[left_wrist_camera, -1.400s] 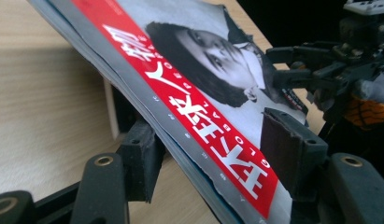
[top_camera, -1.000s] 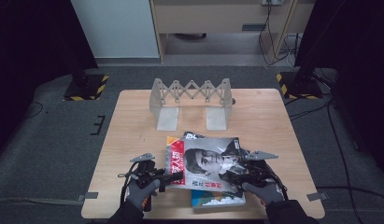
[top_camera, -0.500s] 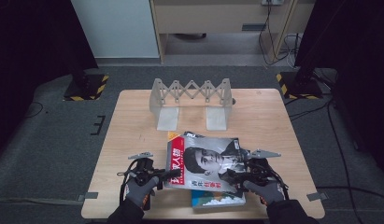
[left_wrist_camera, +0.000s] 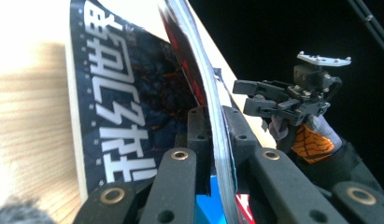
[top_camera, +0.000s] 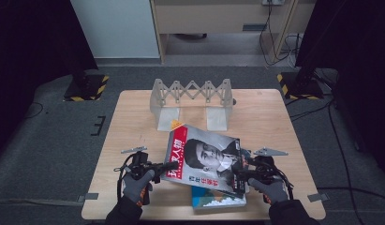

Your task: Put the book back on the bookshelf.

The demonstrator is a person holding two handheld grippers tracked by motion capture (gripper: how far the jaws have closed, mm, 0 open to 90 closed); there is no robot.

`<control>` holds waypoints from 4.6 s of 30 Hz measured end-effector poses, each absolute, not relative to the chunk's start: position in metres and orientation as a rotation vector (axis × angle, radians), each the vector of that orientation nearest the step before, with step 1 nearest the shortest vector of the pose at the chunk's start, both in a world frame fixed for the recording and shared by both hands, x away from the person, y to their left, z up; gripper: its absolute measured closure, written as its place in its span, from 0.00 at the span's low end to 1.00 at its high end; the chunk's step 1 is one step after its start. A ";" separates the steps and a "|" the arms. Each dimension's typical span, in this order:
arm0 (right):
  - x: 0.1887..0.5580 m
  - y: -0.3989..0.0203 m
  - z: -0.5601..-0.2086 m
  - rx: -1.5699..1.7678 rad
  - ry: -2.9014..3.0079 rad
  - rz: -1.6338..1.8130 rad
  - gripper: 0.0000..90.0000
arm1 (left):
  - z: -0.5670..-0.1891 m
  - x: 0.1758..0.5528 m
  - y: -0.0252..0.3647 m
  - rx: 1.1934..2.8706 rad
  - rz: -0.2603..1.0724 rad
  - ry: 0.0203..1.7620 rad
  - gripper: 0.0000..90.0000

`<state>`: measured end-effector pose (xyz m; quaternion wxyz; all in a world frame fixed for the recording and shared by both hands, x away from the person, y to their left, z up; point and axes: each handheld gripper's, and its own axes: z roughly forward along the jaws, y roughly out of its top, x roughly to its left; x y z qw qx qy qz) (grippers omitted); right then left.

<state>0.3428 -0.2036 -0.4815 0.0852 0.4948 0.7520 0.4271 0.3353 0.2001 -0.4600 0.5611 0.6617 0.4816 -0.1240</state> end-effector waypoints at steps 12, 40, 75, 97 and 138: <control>0.348 -0.227 -0.480 1.507 2.152 1.216 0.16 | -0.450 0.343 0.205 1.492 -0.315 1.127 0.94; 0.360 -0.267 -0.492 1.594 2.054 0.992 0.15 | -0.400 0.364 0.219 1.292 -0.300 1.092 0.93; 0.376 -0.274 -0.522 1.504 2.158 0.776 0.13 | -0.318 0.384 0.307 1.090 -0.058 1.086 0.94; 0.377 -0.274 -0.535 1.497 2.127 0.830 0.04 | -0.296 0.382 0.366 1.030 0.088 1.145 0.93; 0.376 -0.271 -0.539 1.478 2.095 0.865 0.01 | -0.311 0.438 0.326 1.272 0.316 1.326 0.95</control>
